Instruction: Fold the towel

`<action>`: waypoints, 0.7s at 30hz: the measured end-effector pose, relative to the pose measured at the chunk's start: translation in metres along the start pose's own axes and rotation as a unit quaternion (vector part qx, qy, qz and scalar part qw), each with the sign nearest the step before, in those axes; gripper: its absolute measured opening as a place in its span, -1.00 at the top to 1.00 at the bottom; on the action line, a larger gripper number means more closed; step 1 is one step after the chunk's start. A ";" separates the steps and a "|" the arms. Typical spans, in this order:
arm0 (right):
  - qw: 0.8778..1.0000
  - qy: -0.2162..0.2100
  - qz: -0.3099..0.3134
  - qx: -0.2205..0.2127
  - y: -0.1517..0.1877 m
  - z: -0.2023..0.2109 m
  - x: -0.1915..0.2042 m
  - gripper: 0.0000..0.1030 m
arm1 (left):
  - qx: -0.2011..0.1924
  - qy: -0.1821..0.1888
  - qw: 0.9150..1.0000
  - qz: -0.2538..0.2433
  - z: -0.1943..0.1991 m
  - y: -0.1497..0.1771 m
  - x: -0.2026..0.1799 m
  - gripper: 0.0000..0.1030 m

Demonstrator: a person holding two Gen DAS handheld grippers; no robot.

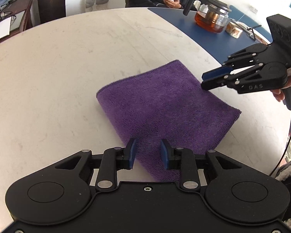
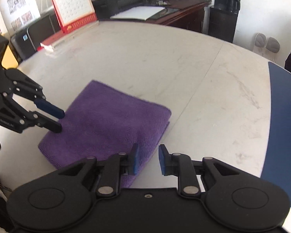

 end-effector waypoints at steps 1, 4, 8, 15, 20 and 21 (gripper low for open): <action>1.000 -0.009 0.002 -0.010 -0.006 0.001 0.005 0.61 | -0.007 0.005 1.000 -0.002 0.002 -0.006 0.001 0.46; 0.999 -0.038 0.031 -0.016 -0.022 -0.019 0.030 0.62 | -0.018 0.007 1.000 -0.006 -0.011 -0.029 0.007 0.45; 0.997 -0.045 0.068 0.004 -0.021 -0.056 0.046 0.65 | -0.007 0.002 1.000 0.013 -0.035 -0.034 0.022 0.47; 1.000 -0.019 0.013 -0.011 -0.018 -0.056 0.000 0.92 | -0.027 0.023 0.998 0.051 -0.027 -0.023 0.043 0.57; 1.000 0.017 0.002 -0.007 -0.022 -0.055 -0.011 0.92 | -0.020 0.009 0.999 0.045 -0.028 -0.029 0.037 0.57; 1.000 0.017 -0.005 -0.010 -0.025 -0.054 -0.012 0.86 | -0.018 0.006 0.999 0.038 -0.028 -0.032 0.035 0.55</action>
Point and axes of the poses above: each gripper's, at about its wrist camera, not at the fingertips, and z roughly against the way its jaws point, x to its left, y to its underside, the point moved 4 cm from there along -z, roughly the way its jaws point, and after that the axes turned 6 degrees about y, right-handed, at the moved point
